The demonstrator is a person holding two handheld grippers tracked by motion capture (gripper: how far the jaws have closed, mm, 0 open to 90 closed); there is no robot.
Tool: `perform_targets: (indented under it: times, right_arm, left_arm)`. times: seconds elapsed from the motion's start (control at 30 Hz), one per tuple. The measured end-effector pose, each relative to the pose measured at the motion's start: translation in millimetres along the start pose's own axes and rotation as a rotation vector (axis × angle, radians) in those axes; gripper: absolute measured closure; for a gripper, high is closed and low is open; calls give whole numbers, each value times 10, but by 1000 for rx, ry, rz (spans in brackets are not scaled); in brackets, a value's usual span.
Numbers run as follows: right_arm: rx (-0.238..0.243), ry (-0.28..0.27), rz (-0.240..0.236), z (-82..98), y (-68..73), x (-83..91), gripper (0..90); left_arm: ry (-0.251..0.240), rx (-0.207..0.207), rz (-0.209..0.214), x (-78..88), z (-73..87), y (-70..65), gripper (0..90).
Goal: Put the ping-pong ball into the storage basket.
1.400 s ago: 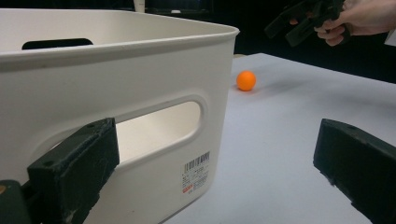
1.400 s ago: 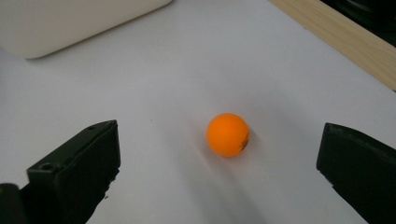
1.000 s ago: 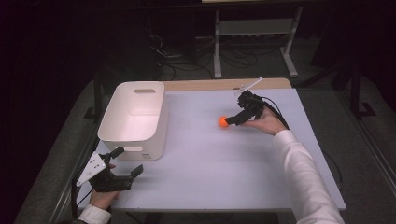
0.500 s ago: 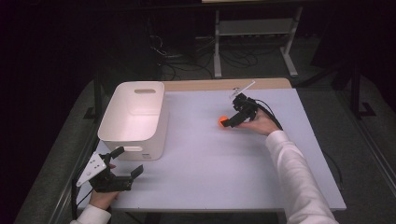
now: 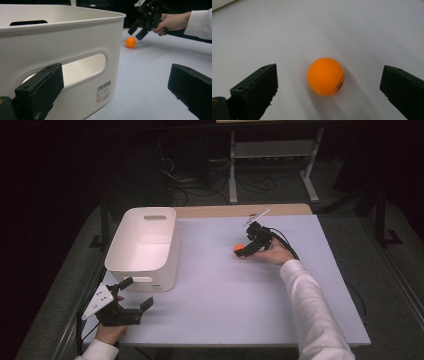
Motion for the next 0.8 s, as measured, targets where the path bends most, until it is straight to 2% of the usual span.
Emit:
perform_targets:
  times: [0.3,0.5,0.8]
  right_arm:
    - [1,12,-7,16,-31,-94,52]
    - [-20,8,-43,14,-37,-156,130]
    - [-13,2,-50,42,-64,-208,228]
  left_arm:
    - [4,-4,1,6,2,1,0]
    - [4,-5,1,8,3,0,0]
    - [4,-4,3,8,3,0,0]
Point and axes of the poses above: each handheld gripper's, and its own axes: x roughly backward along the jaws, z roughly out of its underside, y roughly to its left, the point moved 8 cm from there along -x, roughly forward along the jaws, and after that the axes turned 6 degrees about z, right-handed, at the moved point
